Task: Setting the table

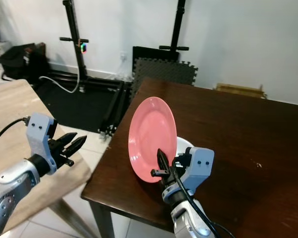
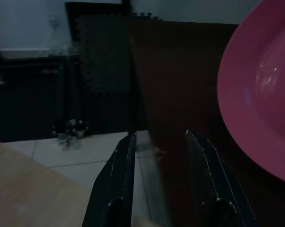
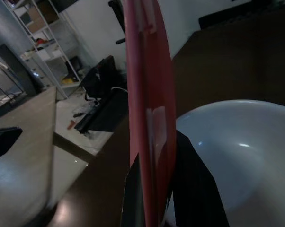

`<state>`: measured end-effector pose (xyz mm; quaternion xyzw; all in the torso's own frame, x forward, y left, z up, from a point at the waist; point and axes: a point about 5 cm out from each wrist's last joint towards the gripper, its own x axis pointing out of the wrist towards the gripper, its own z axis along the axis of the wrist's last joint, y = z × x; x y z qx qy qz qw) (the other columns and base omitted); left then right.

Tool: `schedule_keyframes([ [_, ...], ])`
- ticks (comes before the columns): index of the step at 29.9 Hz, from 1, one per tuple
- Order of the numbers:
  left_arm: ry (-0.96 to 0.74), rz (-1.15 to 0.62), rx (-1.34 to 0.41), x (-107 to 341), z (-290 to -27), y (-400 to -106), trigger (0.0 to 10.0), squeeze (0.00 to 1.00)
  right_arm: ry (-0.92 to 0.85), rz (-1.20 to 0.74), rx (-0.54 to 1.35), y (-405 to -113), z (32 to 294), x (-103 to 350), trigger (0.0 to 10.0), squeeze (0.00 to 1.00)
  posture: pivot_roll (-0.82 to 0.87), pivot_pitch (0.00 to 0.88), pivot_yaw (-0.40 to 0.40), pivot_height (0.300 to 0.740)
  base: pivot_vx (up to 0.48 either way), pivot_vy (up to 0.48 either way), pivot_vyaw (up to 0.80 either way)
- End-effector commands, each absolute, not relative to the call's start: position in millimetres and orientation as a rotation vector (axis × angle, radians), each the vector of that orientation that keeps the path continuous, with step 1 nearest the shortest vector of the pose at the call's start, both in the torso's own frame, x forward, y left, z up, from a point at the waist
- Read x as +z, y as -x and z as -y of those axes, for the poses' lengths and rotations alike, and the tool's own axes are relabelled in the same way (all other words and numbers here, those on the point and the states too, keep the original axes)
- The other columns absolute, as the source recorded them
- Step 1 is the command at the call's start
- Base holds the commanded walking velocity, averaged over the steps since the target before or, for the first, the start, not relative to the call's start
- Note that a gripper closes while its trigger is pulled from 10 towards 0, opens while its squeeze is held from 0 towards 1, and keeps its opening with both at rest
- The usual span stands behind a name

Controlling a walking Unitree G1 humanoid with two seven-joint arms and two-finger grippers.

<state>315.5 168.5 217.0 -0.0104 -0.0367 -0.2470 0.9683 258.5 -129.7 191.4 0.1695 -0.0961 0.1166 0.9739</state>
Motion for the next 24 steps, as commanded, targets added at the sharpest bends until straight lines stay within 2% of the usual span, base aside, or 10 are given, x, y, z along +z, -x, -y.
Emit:
schedule_keyframes([
  [1,0.045,0.065,-0.56,217.5,-166.6,-311.1,10.0,0.0,-0.336,0.189,0.211,-257.7,134.0,189.0,10.0,0.0,0.04,0.084,0.026,0.74,0.0,0.0,0.0],
  [11,0.047,0.063,-0.559,221.0,-179.8,-310.9,10.0,0.0,-0.336,0.191,0.205,-258.0,135.0,188.9,10.0,0.0,0.05,0.079,0.029,0.74,0.0,0.0,0.0],
  [22,0.064,0.053,-0.547,220.0,-180.6,-310.5,10.0,0.0,-0.337,0.186,0.203,-257.3,135.1,187.3,10.0,0.0,0.05,0.085,0.03,0.74,0.0,0.0,0.0],
  [24,0.086,0.039,-0.53,219.0,-182.1,-311.9,10.0,0.0,-0.337,0.184,0.201,-256.9,135.1,186.7,10.0,0.0,0.05,0.089,0.032,0.74,0.0,0.339,0.0],
])
